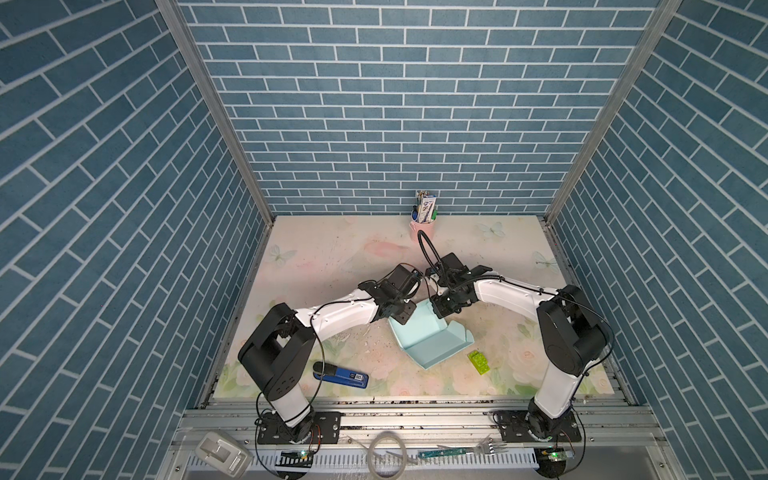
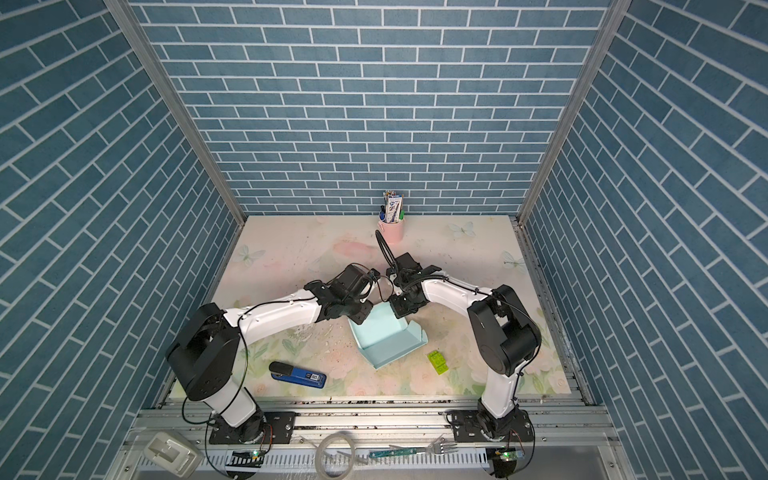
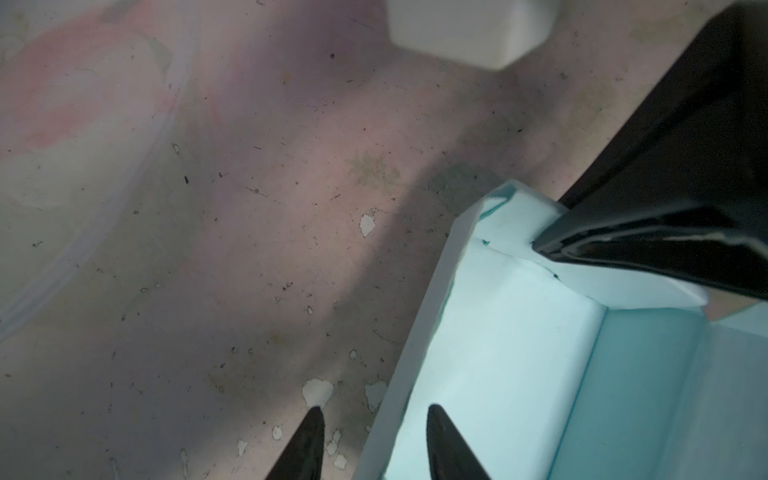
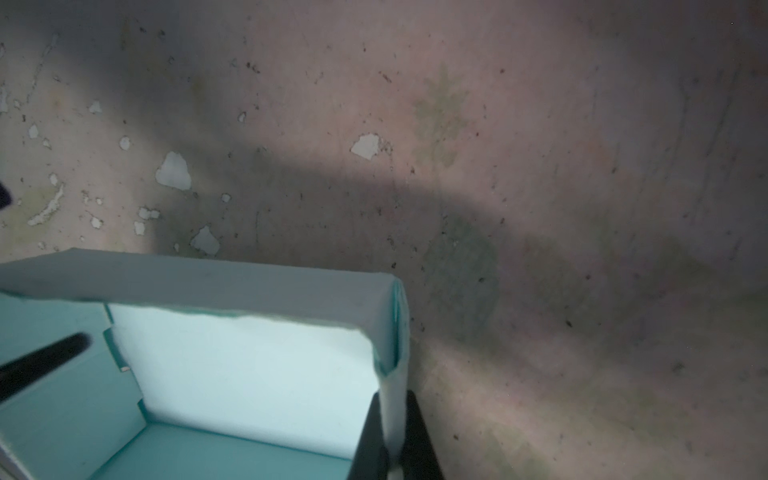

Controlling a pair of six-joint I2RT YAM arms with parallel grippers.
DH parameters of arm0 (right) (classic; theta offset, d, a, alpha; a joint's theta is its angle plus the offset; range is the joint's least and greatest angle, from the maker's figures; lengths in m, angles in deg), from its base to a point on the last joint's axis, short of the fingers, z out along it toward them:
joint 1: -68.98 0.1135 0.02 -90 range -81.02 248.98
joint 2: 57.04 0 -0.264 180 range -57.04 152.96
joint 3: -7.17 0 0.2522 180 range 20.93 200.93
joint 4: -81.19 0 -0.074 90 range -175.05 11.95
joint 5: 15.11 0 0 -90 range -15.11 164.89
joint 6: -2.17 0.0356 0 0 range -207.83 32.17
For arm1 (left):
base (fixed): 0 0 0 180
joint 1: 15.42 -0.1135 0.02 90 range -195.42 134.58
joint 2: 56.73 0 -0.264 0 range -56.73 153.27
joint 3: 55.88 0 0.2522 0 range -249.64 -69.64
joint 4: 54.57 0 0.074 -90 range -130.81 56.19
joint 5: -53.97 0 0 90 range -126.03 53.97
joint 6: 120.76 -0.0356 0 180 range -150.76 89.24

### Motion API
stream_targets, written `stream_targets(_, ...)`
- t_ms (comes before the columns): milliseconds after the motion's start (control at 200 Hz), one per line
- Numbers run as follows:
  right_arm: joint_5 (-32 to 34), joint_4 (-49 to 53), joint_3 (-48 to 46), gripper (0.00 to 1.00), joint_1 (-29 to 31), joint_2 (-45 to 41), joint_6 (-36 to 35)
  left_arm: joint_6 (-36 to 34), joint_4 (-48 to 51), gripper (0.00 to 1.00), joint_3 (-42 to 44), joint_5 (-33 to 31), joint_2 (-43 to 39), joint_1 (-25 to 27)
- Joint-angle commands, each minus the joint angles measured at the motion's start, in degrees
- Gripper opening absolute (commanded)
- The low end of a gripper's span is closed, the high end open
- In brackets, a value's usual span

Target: Fold the paper box

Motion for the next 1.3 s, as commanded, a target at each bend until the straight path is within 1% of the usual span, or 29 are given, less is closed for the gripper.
stream_targets(0,0.69,-0.07,0.51,0.00,-0.19,-0.21,-1.91,-0.21,-1.08,0.40,1.73,0.17,0.89,0.31)
stream_targets(190,1.01,-1.22,-0.15,0.00,-0.15,-0.78,-1.92,-0.09,-2.87,0.32,3.64,-0.46,0.58,0.75)
stream_targets(290,1.09,-2.06,-0.59,0.00,-0.20,-1.17,-1.81,0.74,-4.40,0.20,4.48,-1.84,0.20,0.84)
stream_targets(405,0.92,-3.46,-1.38,0.00,-0.13,-1.67,-1.65,1.69,-6.22,0.10,5.45,-2.52,-0.04,0.84)
stream_targets(585,1.14,-4.95,-1.53,0.00,-0.16,-1.99,-1.06,2.55,-7.66,0.01,6.08,-1.88,0.78,0.93)
stream_targets(635,1.23,-5.18,-1.43,0.00,-0.16,-2.14,-0.74,2.59,-7.85,0.01,6.21,-1.80,1.02,0.93)
stream_targets(725,1.83,-5.91,-1.34,0.08,-0.16,-2.49,-0.25,2.81,-8.33,0.00,6.59,-1.85,1.06,0.90)
stream_targets(895,1.97,-7.59,-1.46,0.29,-0.16,-3.94,0.43,3.79,-8.45,0.00,6.77,-2.27,1.35,0.90)
stream_targets(965,1.77,-8.18,-1.43,0.35,-0.13,-4.48,0.71,4.34,-8.37,0.00,6.70,-2.62,1.61,0.97)
stream_targets(1080,1.36,-9.27,-1.77,0.40,-0.08,-5.58,1.11,5.13,-8.10,0.00,6.67,-3.00,1.96,1.01)
stream_targets(1140,1.36,-10.01,-2.10,0.41,-0.10,-6.32,1.44,5.66,-8.10,0.00,6.70,-3.25,2.01,1.10)
stream_targets(1295,4.15,-13.41,-4.01,0.42,-0.15,-10.42,3.58,7.74,-7.67,0.00,6.56,-4.02,2.28,1.14)
